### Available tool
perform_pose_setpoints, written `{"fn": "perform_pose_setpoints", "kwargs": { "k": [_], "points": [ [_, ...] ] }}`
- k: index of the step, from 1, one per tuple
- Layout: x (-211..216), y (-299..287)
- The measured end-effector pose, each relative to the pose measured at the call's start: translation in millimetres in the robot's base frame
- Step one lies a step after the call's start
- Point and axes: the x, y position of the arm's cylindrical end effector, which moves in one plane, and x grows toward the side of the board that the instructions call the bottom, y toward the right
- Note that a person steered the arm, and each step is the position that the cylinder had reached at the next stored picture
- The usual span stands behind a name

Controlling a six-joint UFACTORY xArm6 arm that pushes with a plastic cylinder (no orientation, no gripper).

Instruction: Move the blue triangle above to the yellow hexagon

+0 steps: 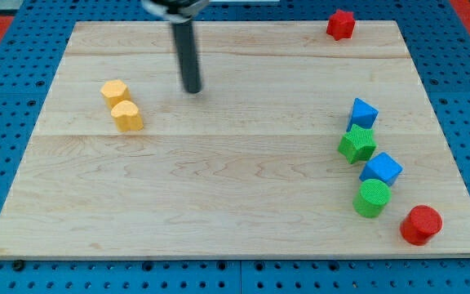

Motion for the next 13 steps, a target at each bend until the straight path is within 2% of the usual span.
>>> {"fn": "perform_pose_setpoints", "kwargs": {
  "k": [2,3,4,5,6,7,8,9,10,11,13],
  "points": [
    [32,161],
    [30,263],
    [72,272],
    [81,227],
    [52,183],
    [52,195],
    [42,277],
    [87,254],
    [94,198],
    [75,140],
    [70,31]
  ]
}}
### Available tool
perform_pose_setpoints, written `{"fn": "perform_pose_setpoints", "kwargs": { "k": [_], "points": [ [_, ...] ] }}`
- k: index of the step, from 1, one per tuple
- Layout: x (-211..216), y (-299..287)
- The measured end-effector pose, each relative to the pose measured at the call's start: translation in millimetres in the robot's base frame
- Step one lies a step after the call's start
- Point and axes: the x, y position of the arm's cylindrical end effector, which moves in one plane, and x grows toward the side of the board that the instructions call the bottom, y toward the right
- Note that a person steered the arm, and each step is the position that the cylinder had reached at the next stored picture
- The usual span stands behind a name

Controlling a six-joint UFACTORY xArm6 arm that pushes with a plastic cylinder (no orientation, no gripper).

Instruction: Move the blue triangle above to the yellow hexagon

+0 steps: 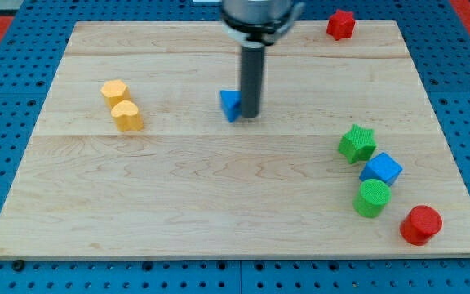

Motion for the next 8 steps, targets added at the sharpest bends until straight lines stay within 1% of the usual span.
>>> {"fn": "perform_pose_setpoints", "kwargs": {
  "k": [2,3,4,5,6,7,8],
  "points": [
    [-43,-102],
    [-102,-133],
    [-103,-83],
    [-82,3],
    [-44,86],
    [-35,173],
    [-8,260]
  ]
}}
